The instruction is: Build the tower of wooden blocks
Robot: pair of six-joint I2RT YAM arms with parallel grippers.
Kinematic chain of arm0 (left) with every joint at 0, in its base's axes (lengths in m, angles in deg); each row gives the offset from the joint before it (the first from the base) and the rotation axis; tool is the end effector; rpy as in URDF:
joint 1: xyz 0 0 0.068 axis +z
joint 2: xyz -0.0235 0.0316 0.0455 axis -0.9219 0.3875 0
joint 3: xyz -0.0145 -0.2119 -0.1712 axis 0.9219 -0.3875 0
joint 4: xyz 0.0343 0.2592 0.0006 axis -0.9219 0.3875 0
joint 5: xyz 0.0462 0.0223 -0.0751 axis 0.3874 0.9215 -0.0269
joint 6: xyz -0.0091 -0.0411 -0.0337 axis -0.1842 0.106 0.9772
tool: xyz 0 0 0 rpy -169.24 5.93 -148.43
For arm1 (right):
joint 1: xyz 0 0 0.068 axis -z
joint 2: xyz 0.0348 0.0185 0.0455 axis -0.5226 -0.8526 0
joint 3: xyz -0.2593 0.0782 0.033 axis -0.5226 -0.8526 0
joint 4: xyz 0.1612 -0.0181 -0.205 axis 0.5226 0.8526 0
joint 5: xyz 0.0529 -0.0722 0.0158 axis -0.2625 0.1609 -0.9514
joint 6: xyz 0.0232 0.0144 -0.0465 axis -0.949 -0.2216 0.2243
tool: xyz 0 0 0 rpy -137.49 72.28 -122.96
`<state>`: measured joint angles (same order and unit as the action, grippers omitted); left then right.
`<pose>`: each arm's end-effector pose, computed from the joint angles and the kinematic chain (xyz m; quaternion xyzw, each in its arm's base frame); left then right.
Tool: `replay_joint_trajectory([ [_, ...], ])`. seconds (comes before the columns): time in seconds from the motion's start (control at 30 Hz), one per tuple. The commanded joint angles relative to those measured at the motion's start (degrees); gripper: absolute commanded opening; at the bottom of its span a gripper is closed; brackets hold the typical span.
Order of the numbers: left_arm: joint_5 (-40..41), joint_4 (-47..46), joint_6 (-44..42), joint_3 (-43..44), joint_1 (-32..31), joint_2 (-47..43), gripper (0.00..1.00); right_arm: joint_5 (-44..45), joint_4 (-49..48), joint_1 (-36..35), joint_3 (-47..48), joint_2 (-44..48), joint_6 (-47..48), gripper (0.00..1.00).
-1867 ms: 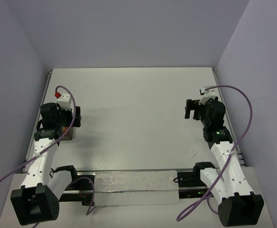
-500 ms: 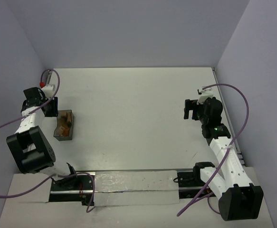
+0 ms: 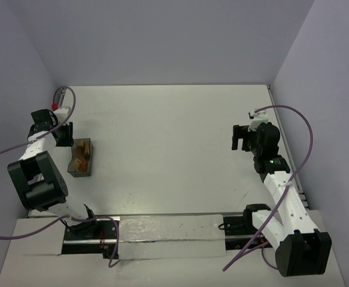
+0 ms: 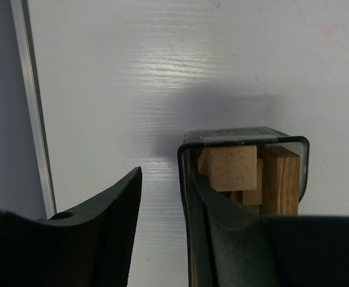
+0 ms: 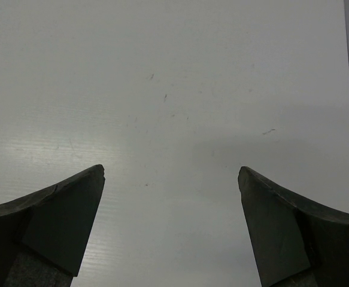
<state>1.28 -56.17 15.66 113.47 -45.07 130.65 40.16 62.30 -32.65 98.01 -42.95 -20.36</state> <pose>0.3068 0.1175 0.2170 0.0186 0.9431 0.0330 0.3303 0.2020 0.0060 0.2726 -0.0545 0.8423 0.0077 0.5363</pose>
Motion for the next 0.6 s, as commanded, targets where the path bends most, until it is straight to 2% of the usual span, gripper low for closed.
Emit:
replay_joint_trajectory([
  [0.0, -0.70, -3.20, -0.84, 2.02, 0.37, 2.69, 0.44, 0.96, -0.85, -0.35, 1.35, -0.41, -0.10, 1.00],
  [0.37, 0.05, -5.43, -0.14, 2.72, 0.28, 6.26, 0.37, 1.00, -0.85, -0.35, 1.35, -0.67, -0.19, 1.00],
  [0.57, -0.28, -6.31, -0.28, 1.90, 0.02, 7.49, 0.24, 1.05, -0.85, -0.35, 1.35, -0.74, -0.17, 1.00],
])
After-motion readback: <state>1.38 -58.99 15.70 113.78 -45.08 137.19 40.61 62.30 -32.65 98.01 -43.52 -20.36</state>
